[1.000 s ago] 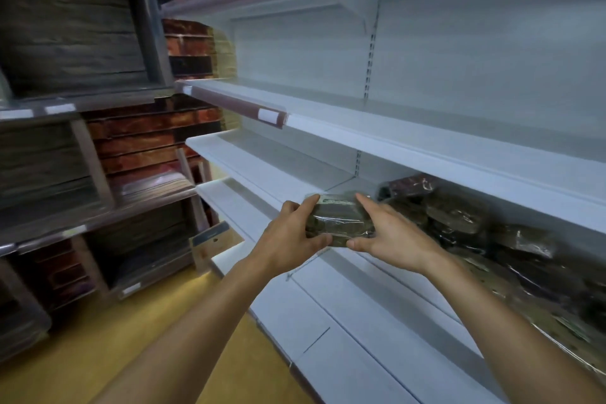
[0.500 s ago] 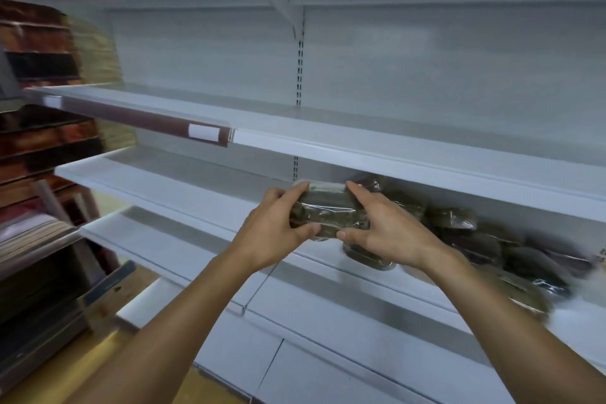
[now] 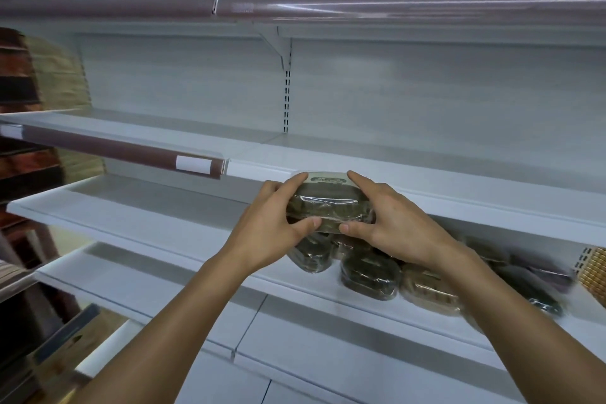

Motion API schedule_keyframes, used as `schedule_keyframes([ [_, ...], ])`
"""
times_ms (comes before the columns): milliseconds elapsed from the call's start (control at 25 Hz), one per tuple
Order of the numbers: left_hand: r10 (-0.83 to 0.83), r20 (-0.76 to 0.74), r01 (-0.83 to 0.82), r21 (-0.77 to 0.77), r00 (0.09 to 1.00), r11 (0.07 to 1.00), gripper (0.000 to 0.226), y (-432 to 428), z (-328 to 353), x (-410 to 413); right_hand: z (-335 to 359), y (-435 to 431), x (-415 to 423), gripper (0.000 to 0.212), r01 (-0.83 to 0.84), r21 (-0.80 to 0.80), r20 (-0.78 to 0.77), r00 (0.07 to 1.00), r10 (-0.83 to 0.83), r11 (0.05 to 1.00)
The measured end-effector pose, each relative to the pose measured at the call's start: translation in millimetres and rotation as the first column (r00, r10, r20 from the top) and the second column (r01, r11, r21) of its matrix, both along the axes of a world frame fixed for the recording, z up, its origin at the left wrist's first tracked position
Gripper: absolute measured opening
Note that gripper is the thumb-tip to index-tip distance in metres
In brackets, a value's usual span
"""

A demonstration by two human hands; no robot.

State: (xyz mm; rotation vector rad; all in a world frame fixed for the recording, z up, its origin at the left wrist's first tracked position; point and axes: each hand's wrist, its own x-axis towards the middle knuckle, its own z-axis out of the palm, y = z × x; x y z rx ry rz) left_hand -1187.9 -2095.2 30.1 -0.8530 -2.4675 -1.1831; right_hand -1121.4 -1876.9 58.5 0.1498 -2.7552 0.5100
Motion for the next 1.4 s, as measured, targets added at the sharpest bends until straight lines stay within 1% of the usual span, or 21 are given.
schedule_keyframes([
  [160,0.033,-0.008,-0.032,0.038,0.999,0.999,0.077,-5.5,3.6,-15.4,4.2,-6.2,-23.1,0.09,-0.04,-0.012,-0.053,0.998,0.039,0.999],
  [320,0.057,-0.051,-0.055,0.03,0.997,0.998,0.073,-1.7,15.1,-36.9,11.4,-3.3,-49.2,0.087,-0.059,-0.021,-0.088,0.994,0.057,0.998],
  [520,0.056,-0.085,-0.055,0.009,0.995,0.998,0.072,24.1,29.6,-72.0,19.9,21.0,-82.8,0.086,-0.037,-0.05,-0.127,0.991,0.03,0.998],
  [680,0.037,-0.08,-0.039,-0.016,0.996,0.999,0.072,48.4,28.7,-97.1,16.6,43.8,-100.5,0.085,-0.012,-0.068,-0.111,0.994,0.005,0.998],
  [920,0.023,-0.058,-0.024,-0.011,0.998,1.0,0.072,70.8,23.5,-125.4,12.8,64.4,-123.8,0.083,0.012,-0.076,-0.1,0.995,-0.02,0.997],
  [1320,-0.029,-0.092,0.024,-0.054,0.995,0.998,0.077,50.3,23.3,-176.4,18.2,37.0,-155.4,0.082,0.052,-0.021,-0.057,0.997,-0.053,0.998],
  [1400,-0.049,-0.096,0.04,-0.095,0.994,0.995,0.079,43.1,28.7,-199.7,20.7,31.1,-169.4,0.083,0.079,0.011,-0.063,0.995,-0.079,0.997],
])
